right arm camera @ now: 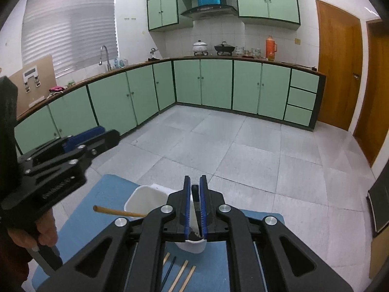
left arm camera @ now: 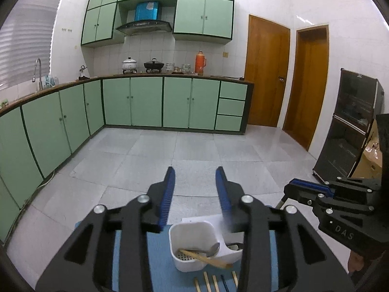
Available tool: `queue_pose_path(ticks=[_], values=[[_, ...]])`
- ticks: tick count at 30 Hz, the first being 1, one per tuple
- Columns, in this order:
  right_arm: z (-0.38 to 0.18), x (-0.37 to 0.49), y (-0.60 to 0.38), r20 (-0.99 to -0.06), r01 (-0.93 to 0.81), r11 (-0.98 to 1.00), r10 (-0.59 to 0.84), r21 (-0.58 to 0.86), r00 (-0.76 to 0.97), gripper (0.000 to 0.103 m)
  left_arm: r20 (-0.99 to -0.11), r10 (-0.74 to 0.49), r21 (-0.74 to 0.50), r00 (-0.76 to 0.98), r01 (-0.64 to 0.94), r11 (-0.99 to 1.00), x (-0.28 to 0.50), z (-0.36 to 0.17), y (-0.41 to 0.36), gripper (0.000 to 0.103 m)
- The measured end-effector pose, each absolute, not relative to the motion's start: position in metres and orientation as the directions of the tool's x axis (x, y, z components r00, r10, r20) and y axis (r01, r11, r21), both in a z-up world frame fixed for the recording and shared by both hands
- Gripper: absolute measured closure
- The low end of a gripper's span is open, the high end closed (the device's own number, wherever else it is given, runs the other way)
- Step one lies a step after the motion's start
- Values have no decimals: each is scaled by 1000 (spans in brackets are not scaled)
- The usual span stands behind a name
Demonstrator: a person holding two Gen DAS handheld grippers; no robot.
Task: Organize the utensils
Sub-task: 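Insert both held chopsticks into the white holder while both grippers open, then withdraw both grippers from the holder back over the mat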
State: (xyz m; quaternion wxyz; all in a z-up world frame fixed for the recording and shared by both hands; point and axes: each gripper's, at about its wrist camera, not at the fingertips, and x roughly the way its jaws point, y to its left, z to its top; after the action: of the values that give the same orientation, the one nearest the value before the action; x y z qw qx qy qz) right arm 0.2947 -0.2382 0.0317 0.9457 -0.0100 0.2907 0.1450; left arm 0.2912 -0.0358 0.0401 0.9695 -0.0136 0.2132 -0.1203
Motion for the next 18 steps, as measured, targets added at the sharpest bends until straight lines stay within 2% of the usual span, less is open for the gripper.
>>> queue_pose_path(ticks=[1,3,4,6,9,10,12,18], values=[[32,291,-241,-545,-277,958,271,72,793,86,-406,-239,-78,882,227,971,288,40,-33,56],[34,285,-248,-530,-272,959,273,81,803,67,-395,-233,-87,889,216,972,278,40,-26,47],[35,279,-250,-517,-266,960,270,84,812,63,-392,-235,-92,890,216,972,275,41,-25,41],[37,271,-255,-501,-254,964,258,79,826,47,-383,-225,-95,896,204,974,262,41,-19,34],[36,251,-260,-476,-238,969,241,68,846,28,-364,-202,-81,909,186,979,239,38,-13,20],[34,241,-262,-467,-232,970,236,67,852,25,-359,-198,-79,912,181,980,233,36,-12,16],[27,228,-264,-463,-214,975,219,64,859,17,-355,-187,-72,916,173,982,215,31,-8,14],[-11,184,-269,-503,-155,985,174,80,846,14,-432,-143,-37,890,141,989,175,-7,0,13]])
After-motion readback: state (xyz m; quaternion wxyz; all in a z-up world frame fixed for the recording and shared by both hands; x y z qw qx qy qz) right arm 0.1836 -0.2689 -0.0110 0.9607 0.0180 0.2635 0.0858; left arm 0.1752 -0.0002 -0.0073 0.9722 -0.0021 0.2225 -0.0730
